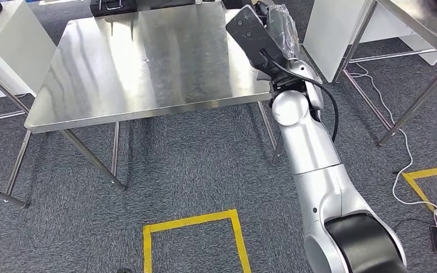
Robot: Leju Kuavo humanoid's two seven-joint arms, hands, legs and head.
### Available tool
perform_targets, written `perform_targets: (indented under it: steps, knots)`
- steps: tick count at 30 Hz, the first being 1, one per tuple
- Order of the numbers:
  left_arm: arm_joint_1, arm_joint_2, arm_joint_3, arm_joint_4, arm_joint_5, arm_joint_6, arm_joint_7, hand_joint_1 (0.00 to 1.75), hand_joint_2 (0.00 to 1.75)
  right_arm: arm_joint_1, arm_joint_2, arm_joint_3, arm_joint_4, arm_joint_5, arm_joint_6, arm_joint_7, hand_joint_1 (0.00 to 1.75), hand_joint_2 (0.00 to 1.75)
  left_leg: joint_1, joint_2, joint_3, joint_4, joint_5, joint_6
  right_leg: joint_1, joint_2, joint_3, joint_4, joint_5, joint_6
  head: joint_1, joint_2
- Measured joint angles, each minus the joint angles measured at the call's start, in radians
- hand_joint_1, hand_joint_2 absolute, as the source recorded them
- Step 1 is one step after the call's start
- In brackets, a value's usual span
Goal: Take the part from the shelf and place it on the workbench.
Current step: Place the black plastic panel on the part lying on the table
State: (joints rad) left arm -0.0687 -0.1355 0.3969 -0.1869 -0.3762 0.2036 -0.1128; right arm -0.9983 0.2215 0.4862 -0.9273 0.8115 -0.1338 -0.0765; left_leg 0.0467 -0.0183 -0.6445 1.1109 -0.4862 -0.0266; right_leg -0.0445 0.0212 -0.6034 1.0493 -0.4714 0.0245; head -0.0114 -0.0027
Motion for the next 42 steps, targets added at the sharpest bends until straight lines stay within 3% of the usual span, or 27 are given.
perform_targets:
  steps: [2, 3, 4, 5, 7, 8, 10, 12, 14, 15, 18, 19, 20, 23, 24, 26, 28, 29, 30, 32, 33, 35, 37, 38, 40, 42]
  knots:
    - [-0.001, 0.000, 0.000, 0.000, -0.001, 0.000, 0.001, 0.00, 1.75, 0.003, -0.001, -0.001, 0.000, 0.001, 0.001, -0.001, 1.75, 1.75, -0.004, 0.015, -0.087, 0.140, -0.040, 0.006, 0.008, -0.004, 0.013, 0.000, -0.012, -0.012, 0.000, 0.000]
    - [0.000, 0.000, 0.000, 0.000, -0.001, 0.001, 0.001, 0.00, 1.75, 0.006, -0.001, -0.001, 0.000, 0.002, 0.001, 0.000, 1.75, 1.75, -0.006, 0.016, -0.126, 0.192, -0.046, 0.011, 0.014, -0.005, 0.020, 0.000, -0.019, -0.017, 0.000, 0.000]
    - [0.001, 0.000, 0.000, 0.000, -0.001, 0.001, 0.002, 0.00, 1.75, 0.010, -0.002, -0.001, 0.000, 0.003, 0.002, 0.000, 1.75, 1.75, -0.010, 0.016, -0.151, 0.211, -0.033, 0.019, 0.019, -0.006, 0.029, 0.000, -0.027, -0.020, 0.000, 0.000]
    - [0.001, 0.000, 0.000, 0.000, -0.001, 0.002, 0.002, 0.00, 1.75, 0.013, -0.002, -0.001, -0.001, 0.004, 0.003, 0.000, 1.75, 1.75, -0.015, 0.016, -0.157, 0.192, -0.001, 0.030, 0.024, -0.007, 0.041, -0.001, -0.036, -0.022, 0.000, 0.000]
    - [0.002, 0.001, 0.001, 0.000, 0.000, 0.003, 0.002, 0.00, 1.75, 0.015, -0.002, -0.002, -0.004, 0.005, 0.005, 0.000, 1.75, 1.75, -0.035, 0.017, -0.120, 0.067, 0.092, 0.066, 0.031, -0.009, 0.065, -0.005, -0.055, -0.025, 0.001, 0.000]
    - [0.002, 0.002, 0.001, 0.000, 0.000, 0.003, 0.003, 0.00, 1.75, 0.014, -0.002, -0.003, -0.005, 0.005, 0.006, 0.000, 1.75, 1.75, -0.045, 0.021, -0.096, 0.010, 0.122, 0.084, 0.036, -0.010, 0.078, -0.012, -0.063, -0.025, 0.003, 0.000]
    - [0.001, 0.005, 0.001, 0.000, 0.001, 0.003, 0.004, 0.00, 1.75, 0.013, -0.003, -0.005, -0.008, 0.005, 0.007, 0.000, 1.75, 1.75, -0.062, 0.030, -0.058, -0.060, 0.131, 0.112, 0.035, -0.013, 0.098, -0.032, -0.070, -0.021, 0.005, 0.000]
    - [0.000, 0.005, 0.001, 0.000, 0.003, 0.003, 0.004, 0.00, 1.75, 0.014, -0.003, -0.008, -0.010, 0.006, 0.008, 0.001, 1.75, 1.75, -0.069, 0.032, -0.033, -0.097, 0.116, 0.120, 0.036, -0.019, 0.116, -0.042, -0.062, -0.004, 0.002, 0.000]
    - [0.002, 0.005, 0.002, 0.000, 0.004, 0.003, 0.004, 0.00, 1.75, 0.014, -0.002, -0.010, -0.013, 0.007, 0.008, 0.001, 1.75, 1.75, -0.066, 0.028, -0.001, -0.127, 0.109, 0.120, 0.039, -0.021, 0.104, -0.006, -0.055, 0.009, 0.000, 0.000]
    - [0.002, 0.004, 0.002, 0.000, 0.005, 0.003, 0.004, 0.00, 1.75, 0.013, -0.002, -0.011, -0.014, 0.007, 0.009, 0.001, 1.75, 1.75, -0.063, 0.024, 0.014, -0.137, 0.106, 0.120, 0.039, -0.021, 0.078, 0.038, -0.059, 0.010, 0.001, 0.000]
    - [0.004, 0.002, 0.002, 0.001, 0.005, 0.003, 0.004, 0.00, 1.75, 0.022, -0.008, -0.012, -0.013, 0.007, 0.010, 0.000, 1.75, 1.75, -0.059, 0.011, 0.045, -0.144, 0.083, 0.113, 0.035, -0.020, -0.044, 0.201, -0.114, 0.004, 0.000, 0.000]
    - [0.007, 0.000, 0.002, 0.001, 0.005, 0.003, 0.004, 0.00, 1.75, 0.029, -0.010, -0.012, -0.011, 0.007, 0.011, 0.000, 1.75, 1.75, -0.057, 0.006, 0.057, -0.144, 0.072, 0.109, 0.033, -0.020, -0.076, 0.221, -0.136, 0.005, 0.000, 0.000]
    - [0.011, -0.001, 0.002, 0.001, 0.005, 0.003, 0.004, 0.00, 1.75, 0.036, -0.012, -0.012, -0.009, 0.007, 0.011, 0.001, 1.75, 1.75, -0.056, 0.001, 0.071, -0.144, 0.060, 0.104, 0.031, -0.020, -0.095, 0.212, -0.144, 0.009, 0.001, 0.000]
    - [0.018, -0.003, 0.003, 0.001, 0.005, 0.003, 0.004, 0.00, 1.75, 0.045, -0.016, -0.013, -0.007, 0.007, 0.012, 0.001, 1.75, 1.75, -0.053, -0.008, 0.106, -0.143, 0.030, 0.092, 0.023, -0.021, -0.098, 0.089, -0.080, 0.041, 0.001, 0.000]
    - [0.018, -0.004, 0.003, 0.001, 0.005, 0.003, 0.004, 0.00, 1.75, 0.045, -0.016, -0.013, -0.007, 0.007, 0.012, 0.001, 1.75, 1.75, -0.053, -0.009, 0.111, -0.143, 0.027, 0.091, 0.021, -0.021, -0.095, 0.065, -0.062, 0.046, 0.001, 0.000]
    - [0.018, -0.004, 0.003, 0.001, 0.005, 0.003, 0.004, 0.00, 1.75, 0.045, -0.016, -0.013, -0.007, 0.007, 0.012, 0.001, 1.75, 1.75, -0.053, -0.009, 0.112, -0.143, 0.025, 0.090, 0.021, -0.021, -0.094, 0.056, -0.054, 0.049, 0.001, 0.000]
    - [0.019, -0.004, 0.003, 0.001, 0.006, 0.003, 0.004, 0.00, 1.75, 0.045, -0.019, -0.013, -0.005, 0.007, 0.012, 0.001, 1.75, 1.75, -0.055, -0.010, 0.119, -0.139, 0.014, 0.085, 0.020, -0.023, -0.090, 0.003, 0.014, 0.059, 0.002, 0.000]
    - [0.019, -0.004, 0.003, 0.002, 0.006, 0.003, 0.003, 0.00, 1.75, 0.044, -0.020, -0.013, -0.004, 0.007, 0.013, 0.001, 1.75, 1.75, -0.055, -0.011, 0.126, -0.135, 0.002, 0.079, 0.022, -0.023, -0.082, -0.025, 0.052, 0.050, 0.001, 0.000]
    - [0.017, -0.004, 0.003, 0.002, 0.006, 0.003, 0.002, 0.00, 1.75, 0.040, -0.018, -0.014, -0.005, 0.007, 0.014, 0.002, 1.75, 1.75, -0.055, -0.009, 0.113, -0.095, 0.002, 0.068, 0.021, -0.023, -0.066, -0.052, 0.083, 0.031, -0.001, 0.000]
    - [0.013, -0.005, 0.003, 0.002, 0.006, 0.004, 0.001, 0.00, 1.75, 0.035, -0.013, -0.016, -0.007, 0.008, 0.016, 0.002, 1.75, 1.75, -0.047, 0.000, 0.045, 0.031, 0.000, 0.043, 0.018, -0.021, -0.025, -0.062, 0.075, -0.019, -0.006, 0.000]
    - [0.012, -0.005, 0.003, 0.002, 0.005, 0.005, 0.001, 0.00, 1.75, 0.036, -0.011, -0.017, -0.008, 0.008, 0.016, 0.002, 1.75, 1.75, -0.041, 0.005, -0.006, 0.104, -0.006, 0.032, 0.015, -0.020, -0.006, -0.065, 0.062, -0.030, -0.008, 0.000]
    - [0.015, -0.004, 0.004, 0.002, 0.002, 0.005, 0.001, 0.00, 1.75, 0.043, -0.011, -0.017, -0.008, 0.010, 0.018, 0.004, 1.75, 1.75, -0.029, 0.009, -0.072, 0.156, -0.064, 0.017, 0.013, -0.018, 0.022, -0.065, 0.038, -0.030, -0.008, 0.000]
    - [0.017, -0.003, 0.006, 0.002, 0.001, 0.005, 0.001, 0.00, 1.75, 0.047, -0.011, -0.018, -0.008, 0.014, 0.018, 0.007, 1.75, 1.75, -0.020, 0.014, -0.097, 0.119, -0.086, 0.009, 0.009, -0.014, 0.055, -0.065, 0.013, -0.024, -0.008, 0.000]
    - [0.017, -0.002, 0.007, 0.002, 0.001, 0.005, 0.001, 0.00, 1.75, 0.046, -0.010, -0.019, -0.008, 0.016, 0.018, 0.007, 1.75, 1.75, -0.017, 0.016, -0.093, 0.072, -0.063, 0.008, 0.007, -0.013, 0.071, -0.065, 0.000, -0.021, -0.008, 0.000]
    - [0.018, -0.001, 0.010, 0.002, 0.002, 0.004, 0.001, 0.00, 1.75, 0.046, -0.007, -0.018, -0.008, 0.017, 0.019, 0.008, 1.75, 1.75, -0.017, 0.022, -0.070, -0.053, 0.058, 0.014, 0.006, -0.012, 0.103, -0.066, -0.028, -0.008, -0.008, 0.000]
    - [0.018, 0.000, 0.010, 0.002, 0.002, 0.003, 0.001, 0.00, 1.75, 0.043, -0.003, -0.018, -0.010, 0.017, 0.020, 0.009, 1.75, 1.75, -0.023, 0.025, -0.051, -0.118, 0.143, 0.026, 0.010, -0.010, 0.128, -0.073, -0.051, 0.009, -0.008, 0.000]
